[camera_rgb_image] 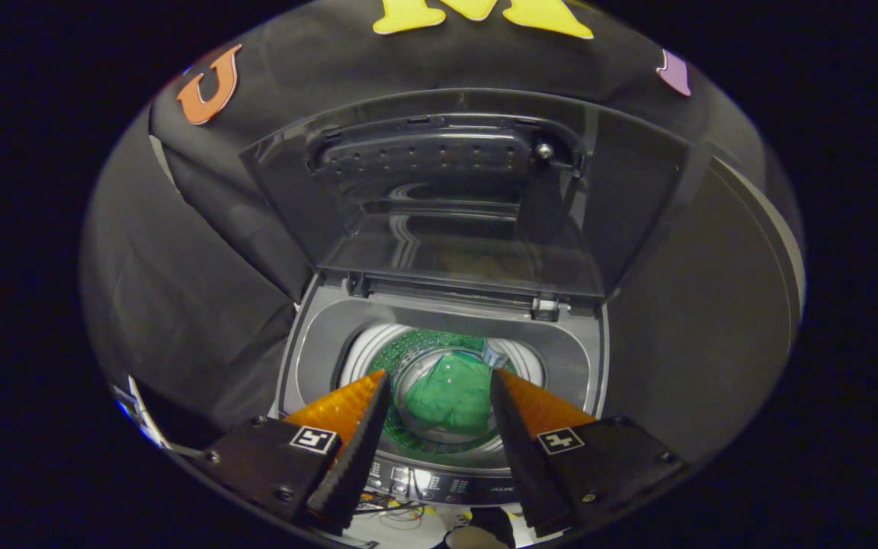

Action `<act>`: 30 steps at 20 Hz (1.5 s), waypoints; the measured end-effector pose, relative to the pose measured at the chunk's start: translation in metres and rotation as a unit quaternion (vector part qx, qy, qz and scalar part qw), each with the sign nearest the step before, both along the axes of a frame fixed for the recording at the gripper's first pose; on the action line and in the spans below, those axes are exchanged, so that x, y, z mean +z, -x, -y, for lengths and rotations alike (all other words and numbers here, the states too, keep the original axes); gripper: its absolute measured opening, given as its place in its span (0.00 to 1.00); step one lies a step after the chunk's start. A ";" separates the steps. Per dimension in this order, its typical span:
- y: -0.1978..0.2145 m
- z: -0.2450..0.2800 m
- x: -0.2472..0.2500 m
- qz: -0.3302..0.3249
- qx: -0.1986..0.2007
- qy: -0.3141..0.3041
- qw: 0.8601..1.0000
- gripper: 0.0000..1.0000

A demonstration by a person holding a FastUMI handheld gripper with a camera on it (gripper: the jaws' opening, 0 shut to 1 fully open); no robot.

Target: Put the clothes into the washing machine and then close the washing machine lid.

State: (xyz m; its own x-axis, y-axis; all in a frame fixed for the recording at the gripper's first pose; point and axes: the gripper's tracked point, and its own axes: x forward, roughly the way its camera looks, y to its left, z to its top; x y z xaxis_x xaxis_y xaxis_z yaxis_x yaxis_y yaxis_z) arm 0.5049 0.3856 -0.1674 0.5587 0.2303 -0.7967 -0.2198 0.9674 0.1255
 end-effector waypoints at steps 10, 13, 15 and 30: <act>0.007 0.002 0.023 0.041 0.005 0.018 0.999 0.82; 0.004 0.004 0.045 0.073 0.007 0.020 0.997 0.81; 0.000 0.005 0.065 0.099 0.010 0.022 0.995 0.81; -0.049 -0.007 0.199 0.260 0.000 -0.001 0.966 0.81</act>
